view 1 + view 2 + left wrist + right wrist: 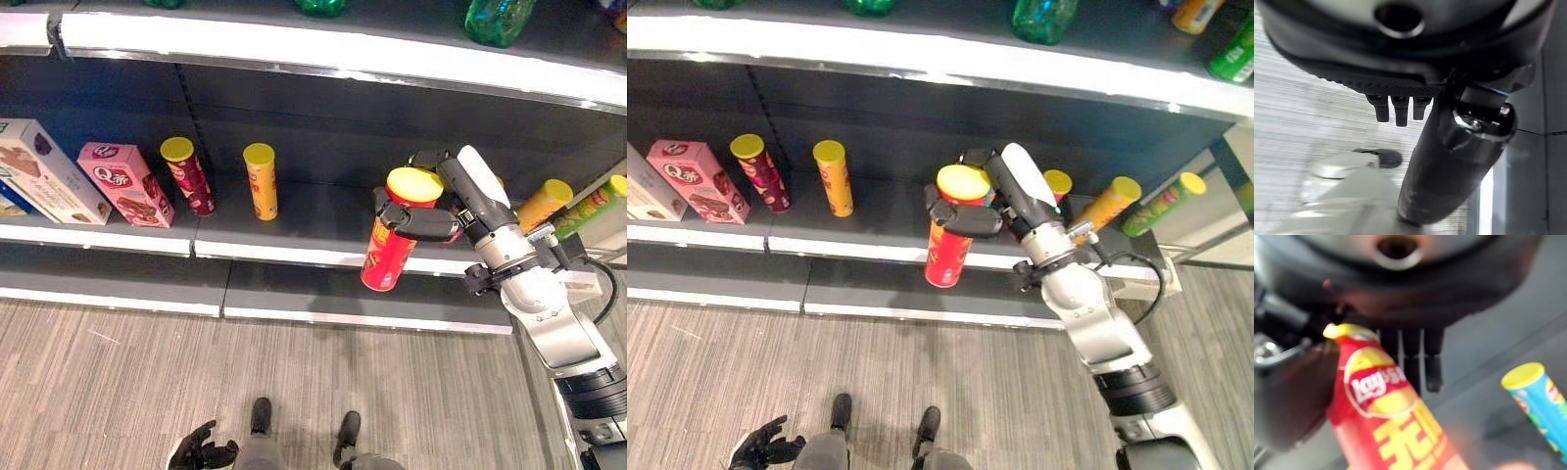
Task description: Put the goods on the table back onto the shelves and tidy them up.
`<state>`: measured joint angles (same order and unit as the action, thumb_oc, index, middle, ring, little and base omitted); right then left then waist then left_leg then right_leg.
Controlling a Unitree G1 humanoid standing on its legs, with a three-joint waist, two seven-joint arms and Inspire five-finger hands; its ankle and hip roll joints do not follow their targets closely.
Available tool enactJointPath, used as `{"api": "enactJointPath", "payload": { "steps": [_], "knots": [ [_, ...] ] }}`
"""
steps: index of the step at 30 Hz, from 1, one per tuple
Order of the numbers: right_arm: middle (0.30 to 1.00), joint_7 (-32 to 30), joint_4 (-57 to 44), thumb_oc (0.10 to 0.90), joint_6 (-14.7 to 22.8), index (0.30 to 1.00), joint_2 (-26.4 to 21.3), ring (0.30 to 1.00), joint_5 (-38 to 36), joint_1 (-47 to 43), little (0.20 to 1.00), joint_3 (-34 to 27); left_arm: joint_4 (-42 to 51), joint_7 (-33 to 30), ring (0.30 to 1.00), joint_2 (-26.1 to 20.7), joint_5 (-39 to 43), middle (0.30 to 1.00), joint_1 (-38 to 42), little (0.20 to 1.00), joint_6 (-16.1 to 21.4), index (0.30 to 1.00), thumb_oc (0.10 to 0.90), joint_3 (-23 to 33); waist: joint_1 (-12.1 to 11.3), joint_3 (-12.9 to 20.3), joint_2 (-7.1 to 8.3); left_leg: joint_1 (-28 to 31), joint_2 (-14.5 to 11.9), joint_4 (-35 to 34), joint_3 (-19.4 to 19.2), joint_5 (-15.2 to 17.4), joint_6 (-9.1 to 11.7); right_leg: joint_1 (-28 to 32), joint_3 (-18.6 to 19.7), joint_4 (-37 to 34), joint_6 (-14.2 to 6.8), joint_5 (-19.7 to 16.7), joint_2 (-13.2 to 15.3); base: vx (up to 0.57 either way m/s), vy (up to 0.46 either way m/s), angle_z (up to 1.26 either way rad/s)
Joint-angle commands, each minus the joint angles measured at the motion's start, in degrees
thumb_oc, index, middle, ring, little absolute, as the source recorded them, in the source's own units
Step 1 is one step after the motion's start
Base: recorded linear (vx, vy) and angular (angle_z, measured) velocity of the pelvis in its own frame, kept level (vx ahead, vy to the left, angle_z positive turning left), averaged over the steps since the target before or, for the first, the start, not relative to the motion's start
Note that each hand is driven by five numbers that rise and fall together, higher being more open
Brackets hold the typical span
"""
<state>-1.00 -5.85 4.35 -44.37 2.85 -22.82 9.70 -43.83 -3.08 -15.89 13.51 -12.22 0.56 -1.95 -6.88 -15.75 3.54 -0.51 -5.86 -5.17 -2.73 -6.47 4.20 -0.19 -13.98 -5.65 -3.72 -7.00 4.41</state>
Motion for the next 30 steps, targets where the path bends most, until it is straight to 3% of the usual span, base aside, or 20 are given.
{"api": "enactJointPath", "payload": {
  "steps": [1, 4, 5, 8, 21, 25, 27, 29, 30],
  "knots": [
    [0.3, -3.62, -3.98, 0.4, 3.8, 0.3, -1.35, 0.3, -3.73, -7.54, 0.3, -4.21, -0.4, 0.0, 0.9, -2.55, 0.74, 0.9, 1.45, 0.9, 1.91, 0.9, 0.8, -2.14, -0.92, 2.83, 1.23, 1.06, 3.97, 0.17, 2.46, 5.34, -1.83, 3.95, -2.61, 0.65, -5.62, 6.03, 3.53, 0.04, -0.049, 0.09],
    [0.3, -3.7, -2.99, 0.4, 4.32, 0.3, -0.55, 0.3, -6.94, -8.38, 0.3, -3.87, -1.59, 0.19, 0.9, -2.52, 0.87, 0.9, 1.06, 0.9, 1.6, 0.9, 0.8, -1.92, -1.73, 3.26, 1.82, 1.21, 3.45, 0.17, 4.11, 5.43, -1.34, 5.43, -3.63, 0.65, -4.88, 7.27, 2.72, 0.05, -0.087, 0.09],
    [0.3, -4.14, 7.69, 0.4, 1.05, 0.3, -0.11, 0.3, -5.82, 4.89, 0.3, -11.98, -8.47, 1.03, 0.9, -4.85, -4.41, 0.9, 6.79, 0.9, 1.06, 0.9, 0.8, -0.95, 4.62, 4.03, -1.48, 4.41, 1.92, 1.52, 1.47, 7.68, -0.25, 0.76, -0.55, 6.48, -5.71, 6.74, 6.88, 0.05, -0.076, 0.17],
    [0.3, -4.03, 7.91, 0.4, 1.01, 0.3, 0.15, 0.3, -6.0, 4.95, 0.3, -11.79, -8.67, 1.06, 0.9, -3.6, -2.85, 0.9, 5.42, 0.9, 0.78, 0.9, 0.8, 0.17, 3.99, 6.06, -0.78, 5.27, 0.92, 1.23, 1.36, 7.27, 0.75, 4.85, -2.01, 0.98, -5.6, 5.58, 5.65, 0.12, -0.132, 0.17],
    [0.3, -3.82, 6.07, 0.4, 1.63, 0.3, -0.92, 0.3, -4.18, 1.99, 0.3, -9.19, -6.81, 1.31, 0.9, -2.39, -1.79, 0.9, 3.97, 0.9, 0.74, 0.9, 0.8, -0.14, 3.32, 5.5, -0.53, 5.09, -1.52, 2.88, 3.01, 7.43, 1.97, 6.25, -3.22, 0.91, -4.13, 7.56, 3.69, 0.03, -0.092, -0.02],
    [0.3, -4.14, 5.48, 0.4, 1.9, 0.3, -1.23, 0.3, -3.36, 1.09, 0.3, -8.55, -5.93, 1.03, 0.9, -2.46, -0.98, 0.9, 4.23, 0.9, 0.74, 0.9, 0.8, -0.3, 3.05, 4.5, -0.51, 3.36, -2.17, 6.56, 4.63, 8.22, 2.54, 6.61, -3.41, 1.36, -3.1, 8.52, 2.73, 0.0, -0.141, 0.12],
    [0.3, -4.63, 4.16, 0.4, 2.56, 0.3, -1.6, 0.3, -2.69, 0.31, 0.3, -8.1, -4.25, 0.69, 0.9, -2.42, 0.73, 0.9, 4.48, 0.9, 0.77, 0.9, 0.8, -0.39, 2.12, 2.5, -0.42, -0.04, -2.29, 13.43, 7.32, 8.12, 3.88, 7.71, -3.53, 1.71, -1.29, 10.08, 1.35, 0.0, -0.219, 0.24],
    [0.3, -4.63, 4.16, 0.4, 2.56, 0.3, -1.6, 0.3, -2.68, 0.28, 0.3, -8.1, -4.19, 0.69, 0.9, -2.42, 0.74, 0.9, 4.48, 0.9, 0.73, 0.9, 0.8, -0.38, 2.37, 2.49, -0.49, -0.41, -2.3, 14.0, 7.64, 8.38, 3.92, 7.75, -3.78, 1.7, -1.25, 10.11, 1.28, -0.01, -0.102, 0.27],
    [0.3, -5.11, 3.68, 0.4, 2.89, 0.3, -1.87, 0.3, -2.88, 0.54, 0.3, -8.74, -3.66, 0.58, 0.9, -2.54, 1.38, 0.9, 4.93, 0.9, 0.55, 0.9, 0.8, -0.55, 1.96, 1.21, -0.7, -3.06, -2.32, 18.62, 8.81, 5.78, 4.96, 8.72, -4.41, 1.61, -0.26, 10.83, 0.43, -0.03, -0.138, 0.22]
  ]
}}
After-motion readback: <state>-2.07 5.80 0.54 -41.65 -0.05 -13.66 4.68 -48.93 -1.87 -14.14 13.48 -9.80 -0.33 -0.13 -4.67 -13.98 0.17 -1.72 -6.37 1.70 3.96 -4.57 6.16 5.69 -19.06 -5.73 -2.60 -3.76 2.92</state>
